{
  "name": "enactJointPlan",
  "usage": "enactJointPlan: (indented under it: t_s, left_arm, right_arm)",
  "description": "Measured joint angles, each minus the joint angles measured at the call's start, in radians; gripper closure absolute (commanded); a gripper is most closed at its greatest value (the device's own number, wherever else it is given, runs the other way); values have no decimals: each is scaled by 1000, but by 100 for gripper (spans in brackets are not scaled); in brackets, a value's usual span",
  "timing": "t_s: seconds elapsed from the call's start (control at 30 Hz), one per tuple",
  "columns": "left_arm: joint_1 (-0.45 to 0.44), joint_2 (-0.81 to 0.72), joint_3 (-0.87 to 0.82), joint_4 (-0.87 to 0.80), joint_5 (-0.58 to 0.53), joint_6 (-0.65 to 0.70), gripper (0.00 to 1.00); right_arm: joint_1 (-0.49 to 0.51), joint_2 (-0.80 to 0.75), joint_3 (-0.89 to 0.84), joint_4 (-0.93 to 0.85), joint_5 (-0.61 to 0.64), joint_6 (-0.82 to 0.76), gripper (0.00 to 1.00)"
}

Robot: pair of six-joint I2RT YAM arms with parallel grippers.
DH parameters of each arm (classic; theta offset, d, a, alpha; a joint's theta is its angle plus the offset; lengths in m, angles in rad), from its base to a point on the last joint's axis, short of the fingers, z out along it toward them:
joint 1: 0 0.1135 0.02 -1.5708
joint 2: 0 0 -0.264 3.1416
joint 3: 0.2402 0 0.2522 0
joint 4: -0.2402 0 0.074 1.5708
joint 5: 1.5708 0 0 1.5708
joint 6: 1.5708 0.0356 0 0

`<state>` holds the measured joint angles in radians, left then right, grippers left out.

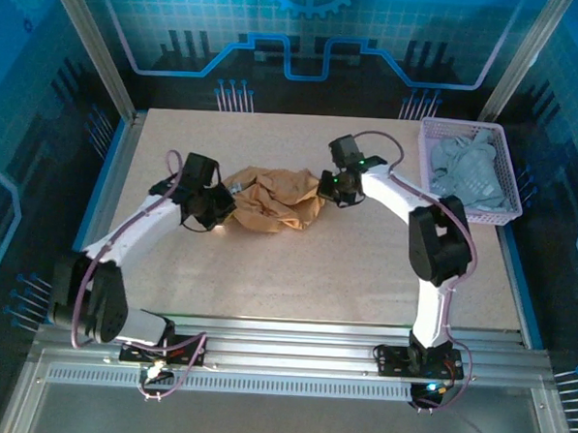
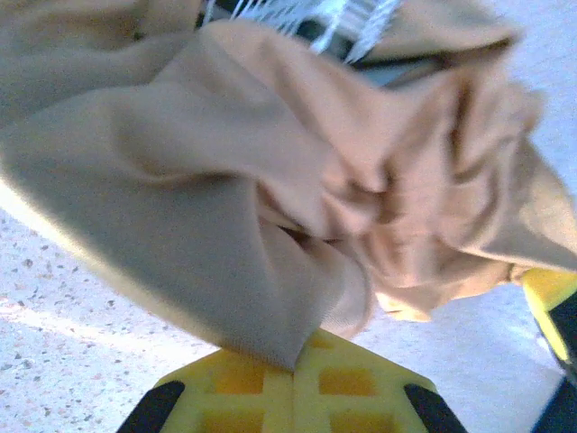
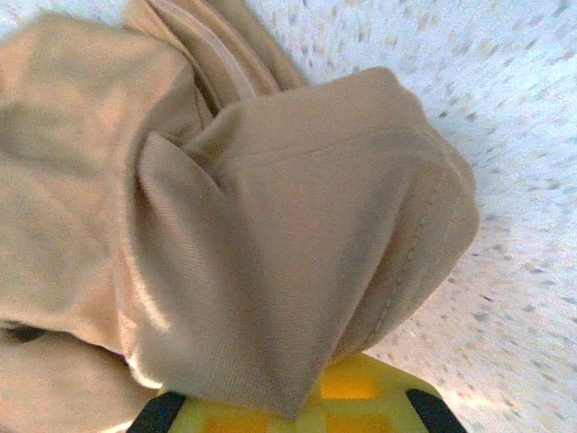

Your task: Fold and stack the t-shirts

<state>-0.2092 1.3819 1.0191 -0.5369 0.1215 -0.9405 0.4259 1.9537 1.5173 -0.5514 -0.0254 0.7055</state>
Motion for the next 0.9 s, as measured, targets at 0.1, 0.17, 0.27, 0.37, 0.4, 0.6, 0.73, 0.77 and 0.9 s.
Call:
enactJointPlan:
  t_s: [0.1, 0.17, 0.27, 0.37, 0.4, 0.6, 0.73, 0.77, 0.9]
  left_arm:
    - [19, -66, 44, -4, -6, 32, 100]
    - [30, -101, 80, -3, -12, 58, 100]
    - [44, -138, 150, 0, -19, 101, 100]
    - [52, -173, 217, 19, -28, 137, 100]
    - [53, -188, 235, 29, -31, 148, 100]
    - [55, -316, 269, 103, -31, 174, 100]
    - [55, -445, 250, 165, -31, 173, 100]
    - [55, -476, 243, 177, -31, 172, 100]
    - [55, -582, 237, 219, -35, 153, 100]
  right_arm:
    - [-8, -92, 43, -32, 24, -18, 100]
    - [-13, -145, 86, -45, 38, -33, 100]
    - [-22, -221, 166, -62, 56, -58, 100]
    - [-30, -294, 229, -70, 75, -85, 100]
    - [-32, -319, 245, -71, 80, -95, 100]
    - [-34, -494, 233, -58, 108, -128, 100]
    - [-35, -676, 141, -42, 127, -132, 100]
    - [-35, -718, 120, -38, 131, -131, 100]
    - [-35, -880, 66, -33, 156, -130, 100]
